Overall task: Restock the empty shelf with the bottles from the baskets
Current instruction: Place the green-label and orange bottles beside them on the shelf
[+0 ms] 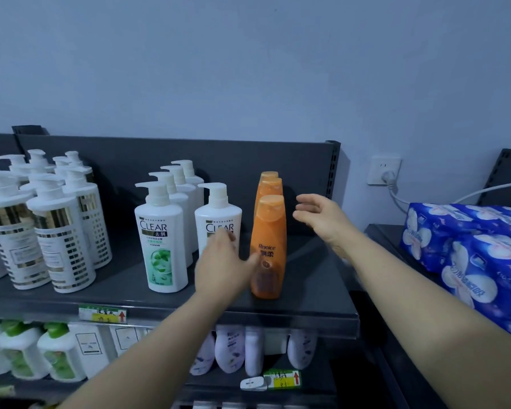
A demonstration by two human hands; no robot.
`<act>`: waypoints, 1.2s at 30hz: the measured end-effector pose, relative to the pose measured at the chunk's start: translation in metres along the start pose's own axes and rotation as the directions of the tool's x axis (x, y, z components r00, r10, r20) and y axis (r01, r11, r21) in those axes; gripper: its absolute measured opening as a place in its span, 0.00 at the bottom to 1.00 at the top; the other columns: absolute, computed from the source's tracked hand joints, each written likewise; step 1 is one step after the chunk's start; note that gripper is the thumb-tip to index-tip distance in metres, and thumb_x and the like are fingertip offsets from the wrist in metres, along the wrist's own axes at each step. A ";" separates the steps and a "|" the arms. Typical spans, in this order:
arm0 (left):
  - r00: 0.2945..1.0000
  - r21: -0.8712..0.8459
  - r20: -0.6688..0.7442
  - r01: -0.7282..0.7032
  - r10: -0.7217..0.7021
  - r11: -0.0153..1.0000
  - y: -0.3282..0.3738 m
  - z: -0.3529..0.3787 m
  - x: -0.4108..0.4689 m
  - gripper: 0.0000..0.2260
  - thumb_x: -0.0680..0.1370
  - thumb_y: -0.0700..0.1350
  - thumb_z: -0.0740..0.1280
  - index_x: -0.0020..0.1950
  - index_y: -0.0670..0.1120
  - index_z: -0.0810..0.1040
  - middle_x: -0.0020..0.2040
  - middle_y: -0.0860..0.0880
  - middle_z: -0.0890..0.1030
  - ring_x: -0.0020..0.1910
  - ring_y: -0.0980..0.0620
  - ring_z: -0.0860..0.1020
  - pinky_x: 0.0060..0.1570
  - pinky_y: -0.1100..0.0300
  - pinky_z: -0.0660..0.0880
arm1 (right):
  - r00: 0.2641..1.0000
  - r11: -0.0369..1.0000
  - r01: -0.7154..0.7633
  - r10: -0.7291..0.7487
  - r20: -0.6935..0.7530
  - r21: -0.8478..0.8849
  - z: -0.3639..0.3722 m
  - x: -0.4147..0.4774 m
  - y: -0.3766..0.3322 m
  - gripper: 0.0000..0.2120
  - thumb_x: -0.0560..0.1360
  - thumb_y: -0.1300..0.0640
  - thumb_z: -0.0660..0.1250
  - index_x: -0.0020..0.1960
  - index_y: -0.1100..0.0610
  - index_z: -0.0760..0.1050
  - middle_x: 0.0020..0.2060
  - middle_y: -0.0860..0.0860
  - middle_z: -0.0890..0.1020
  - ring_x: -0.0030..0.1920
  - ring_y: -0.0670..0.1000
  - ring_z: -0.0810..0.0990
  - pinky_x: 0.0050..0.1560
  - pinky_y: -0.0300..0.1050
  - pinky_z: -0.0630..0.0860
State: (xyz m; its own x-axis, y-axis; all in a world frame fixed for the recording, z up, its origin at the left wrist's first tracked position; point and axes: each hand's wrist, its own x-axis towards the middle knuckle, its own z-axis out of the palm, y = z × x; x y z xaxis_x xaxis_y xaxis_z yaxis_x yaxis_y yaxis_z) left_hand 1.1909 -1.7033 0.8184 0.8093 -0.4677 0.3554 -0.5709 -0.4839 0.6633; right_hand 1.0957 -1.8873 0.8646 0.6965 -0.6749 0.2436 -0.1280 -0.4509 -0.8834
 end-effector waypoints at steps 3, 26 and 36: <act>0.993 -0.169 -0.114 -0.045 0.026 0.985 -0.009 -0.028 0.014 0.30 0.71 0.50 0.75 0.68 0.44 0.66 0.63 0.46 0.69 0.64 0.47 0.70 0.63 0.53 0.70 | 0.999 0.999 0.046 -0.046 0.014 0.020 0.000 -0.008 -0.018 0.24 0.74 0.56 0.71 0.69 0.51 0.71 0.61 0.48 0.77 0.60 0.46 0.76 0.63 0.46 0.72; 0.868 -0.161 0.469 -0.098 0.164 0.982 -0.030 -0.072 0.094 0.23 0.72 0.45 0.75 0.63 0.47 0.70 0.57 0.49 0.78 0.55 0.47 0.77 0.55 0.53 0.74 | 0.983 0.989 -0.025 0.050 0.176 -0.145 0.040 -0.007 -0.045 0.24 0.74 0.58 0.72 0.65 0.45 0.68 0.59 0.50 0.78 0.58 0.51 0.78 0.61 0.55 0.76; 0.829 -0.021 0.547 -0.130 0.120 0.991 -0.023 -0.077 0.106 0.21 0.71 0.48 0.75 0.59 0.47 0.70 0.53 0.50 0.77 0.53 0.48 0.76 0.54 0.55 0.72 | 0.981 0.994 -0.007 0.028 0.190 -0.109 0.034 -0.002 -0.048 0.30 0.71 0.46 0.73 0.70 0.45 0.65 0.60 0.49 0.77 0.59 0.51 0.77 0.61 0.51 0.75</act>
State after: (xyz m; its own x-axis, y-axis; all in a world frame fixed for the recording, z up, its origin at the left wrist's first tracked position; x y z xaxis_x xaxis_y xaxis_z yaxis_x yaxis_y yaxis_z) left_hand 1.3000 -1.6847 0.8916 0.5263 -0.8502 0.0140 -0.6680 -0.4032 0.6255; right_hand 1.1244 -1.8449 0.8926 0.8141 -0.5639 0.1384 -0.2089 -0.5068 -0.8363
